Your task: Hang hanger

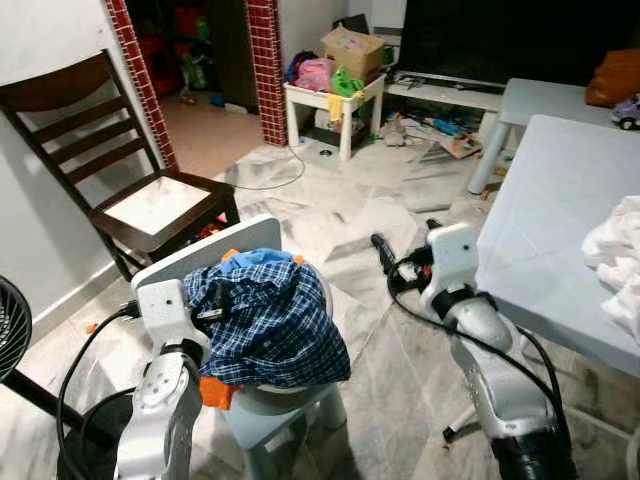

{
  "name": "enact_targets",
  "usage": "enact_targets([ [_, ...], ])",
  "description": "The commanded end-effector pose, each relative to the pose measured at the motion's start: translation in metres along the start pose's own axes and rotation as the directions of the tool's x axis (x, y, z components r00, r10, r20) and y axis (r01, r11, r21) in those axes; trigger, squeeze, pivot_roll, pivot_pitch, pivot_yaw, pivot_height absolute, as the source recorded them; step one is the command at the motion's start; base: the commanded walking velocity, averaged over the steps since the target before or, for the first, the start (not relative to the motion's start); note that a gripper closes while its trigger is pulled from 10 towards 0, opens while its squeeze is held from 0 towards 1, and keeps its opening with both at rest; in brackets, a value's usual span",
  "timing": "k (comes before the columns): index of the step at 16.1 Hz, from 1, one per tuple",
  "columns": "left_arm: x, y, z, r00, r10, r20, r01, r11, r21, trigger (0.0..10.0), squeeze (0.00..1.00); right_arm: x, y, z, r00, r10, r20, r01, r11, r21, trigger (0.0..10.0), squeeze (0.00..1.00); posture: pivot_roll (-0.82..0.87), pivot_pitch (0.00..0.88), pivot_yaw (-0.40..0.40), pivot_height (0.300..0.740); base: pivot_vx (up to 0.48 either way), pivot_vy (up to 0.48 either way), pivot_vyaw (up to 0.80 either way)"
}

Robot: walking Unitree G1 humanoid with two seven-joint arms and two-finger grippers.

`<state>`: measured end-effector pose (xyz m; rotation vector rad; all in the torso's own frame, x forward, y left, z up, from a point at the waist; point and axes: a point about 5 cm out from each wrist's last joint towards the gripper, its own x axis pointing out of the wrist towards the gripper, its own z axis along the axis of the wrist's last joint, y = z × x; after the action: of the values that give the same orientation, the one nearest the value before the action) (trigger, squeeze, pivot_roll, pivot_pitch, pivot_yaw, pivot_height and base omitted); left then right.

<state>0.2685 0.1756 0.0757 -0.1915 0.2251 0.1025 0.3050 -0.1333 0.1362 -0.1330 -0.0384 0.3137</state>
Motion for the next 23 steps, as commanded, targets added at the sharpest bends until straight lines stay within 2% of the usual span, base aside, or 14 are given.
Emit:
enact_targets([
  [1, 0.006, 0.001, -0.008, 0.996, -0.023, -0.088, 0.023, 1.000, 0.002, 10.0, 0.00, -0.004, 0.006, 0.006, 0.998, 0.055, 0.004, -0.055, 0.998, -0.022, 10.0, 0.00, -0.07, 0.033, 0.033, 0.740, 0.000, 0.000, 0.00],
  [2, 0.012, -0.004, -0.011, 0.989, -0.068, -0.131, 0.068, 0.998, 0.000, 10.0, 0.00, -0.009, 0.009, 0.007, 0.996, 0.089, -0.003, -0.089, 0.995, -0.049, 10.0, 0.00, -0.09, 0.051, 0.035, 0.740, 0.000, 0.000, 0.00],
  [4, 0.017, -0.008, -0.011, 0.985, -0.094, -0.146, 0.095, 0.996, -0.003, 10.0, 0.00, -0.011, 0.010, 0.008, 0.995, 0.102, -0.006, -0.102, 0.993, -0.062, 10.0, 0.00, -0.10, 0.062, 0.039, 0.740, 0.000, 0.000, 0.00],
  [6, 0.029, -0.024, -0.010, 0.968, -0.166, -0.189, 0.170, 0.986, 0.002, 10.0, 0.00, -0.020, 0.009, 0.016, 0.993, 0.118, -0.007, -0.118, 0.988, -0.100, 10.0, 0.00, -0.13, 0.089, 0.045, 0.740, 0.000, 0.000, 0.00],
  [8, 0.032, -0.031, -0.010, 0.961, -0.193, -0.198, 0.195, 0.981, -0.006, 10.0, 0.00, -0.023, 0.008, 0.017, 0.992, 0.122, -0.010, -0.123, 0.985, -0.120, 10.0, 0.00, -0.14, 0.095, 0.045, 0.740, 0.000, 0.000, 0.00],
  [10, 0.039, -0.040, -0.009, 0.954, -0.212, -0.211, 0.211, 0.977, -0.027, 0.0, 0.00, -0.027, 0.009, 0.019, 0.991, 0.129, -0.016, -0.130, 0.982, -0.137, 10.0, 0.00, -0.16, 0.105, 0.045, 0.740, 0.000, 0.000, 0.00],
  [12, 0.046, -0.048, -0.009, 0.947, -0.224, -0.231, 0.219, 0.975, -0.046, 0.0, 0.00, -0.030, 0.008, 0.022, 0.990, 0.141, -0.026, -0.144, 0.977, -0.160, 10.0, 0.00, -0.17, 0.113, 0.041, 0.740, 0.000, 0.000, 0.00],
  [16, 0.045, -0.044, -0.015, 0.942, -0.208, -0.263, 0.201, 0.978, -0.051, 0.0, 0.00, -0.032, 0.008, 0.022, 0.988, 0.151, -0.042, -0.156, 0.972, -0.173, 10.0, 0.00, -0.16, 0.113, 0.035, 0.740, 0.000, 0.000, 0.00],
  [21, 0.049, -0.039, -0.003, 0.967, -0.176, -0.187, 0.172, 0.984, -0.036, 0.0, 0.00, -0.028, 0.014, 0.024, 0.983, 0.179, -0.040, -0.183, 0.966, -0.183, 10.0, 0.00, -0.14, 0.096, 0.030, 0.740, 0.000, 0.000, 0.00],
  [23, 0.048, -0.038, 0.001, 0.970, -0.168, -0.174, 0.163, 0.986, -0.040, 0.0, 0.00, -0.029, 0.016, 0.024, 0.977, 0.211, -0.042, -0.215, 0.966, -0.141, 10.0, 0.00, -0.14, 0.094, 0.033, 0.740, 0.000, 0.000, 0.00],
])
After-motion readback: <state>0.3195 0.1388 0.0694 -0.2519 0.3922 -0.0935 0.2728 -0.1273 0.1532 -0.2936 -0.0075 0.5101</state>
